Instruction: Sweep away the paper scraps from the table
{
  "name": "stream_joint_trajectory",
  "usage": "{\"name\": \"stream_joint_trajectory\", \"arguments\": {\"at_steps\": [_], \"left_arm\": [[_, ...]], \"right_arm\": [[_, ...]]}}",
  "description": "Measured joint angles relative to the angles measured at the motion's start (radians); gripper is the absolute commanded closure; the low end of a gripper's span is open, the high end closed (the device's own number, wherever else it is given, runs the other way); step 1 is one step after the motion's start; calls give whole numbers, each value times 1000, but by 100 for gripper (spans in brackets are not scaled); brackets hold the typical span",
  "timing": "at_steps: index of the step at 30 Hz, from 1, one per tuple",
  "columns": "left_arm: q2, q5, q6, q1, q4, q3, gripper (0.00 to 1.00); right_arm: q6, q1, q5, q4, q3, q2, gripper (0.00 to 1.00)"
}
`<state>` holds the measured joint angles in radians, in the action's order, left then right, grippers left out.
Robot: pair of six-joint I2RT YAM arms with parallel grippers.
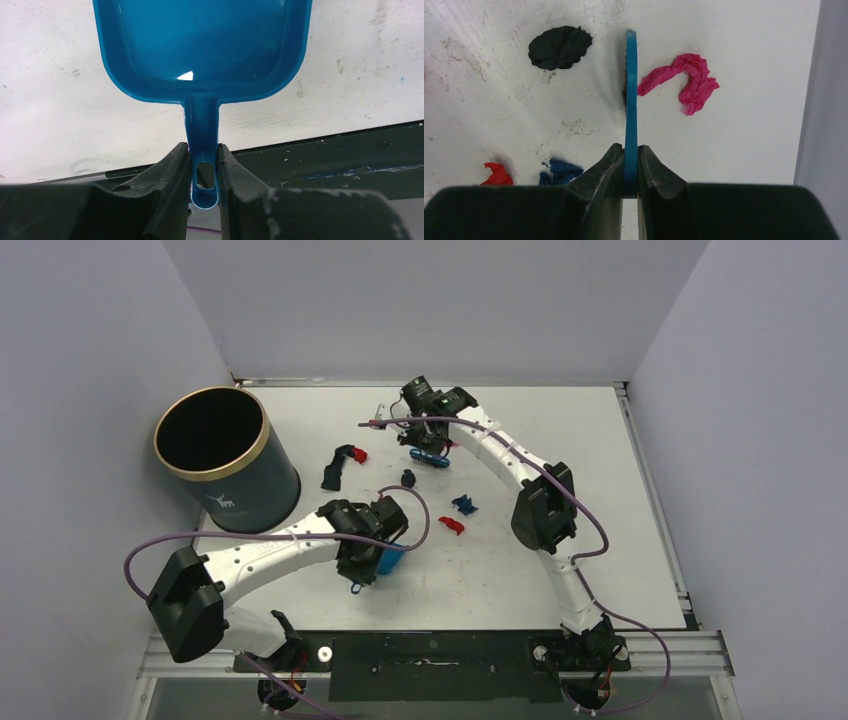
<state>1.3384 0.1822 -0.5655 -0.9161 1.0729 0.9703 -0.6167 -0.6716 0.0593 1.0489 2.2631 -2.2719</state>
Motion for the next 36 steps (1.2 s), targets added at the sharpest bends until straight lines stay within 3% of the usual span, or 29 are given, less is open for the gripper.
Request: {"name": "stream_joint_trajectory", "arguments": {"at_steps": [10,17,23,30,36], "left_arm": [[62,-23,-2,0,-62,0,100],[130,-31,2,0,-103,0,100],[166,-69,38,-34,-109,-4,100],[169,-77,54,-38,-134,-16,100],[169,-29,35,-21,-207,-16,100]], "right_arm": [[-5,-80,77,20,-56,-13,95],[-37,-183,178,70,-210,110,95],[-51,-218,269,95,-238,177,95],[-40,-171,405,125,-223,188,95],[10,-27,517,234,-108,185,95]]}}
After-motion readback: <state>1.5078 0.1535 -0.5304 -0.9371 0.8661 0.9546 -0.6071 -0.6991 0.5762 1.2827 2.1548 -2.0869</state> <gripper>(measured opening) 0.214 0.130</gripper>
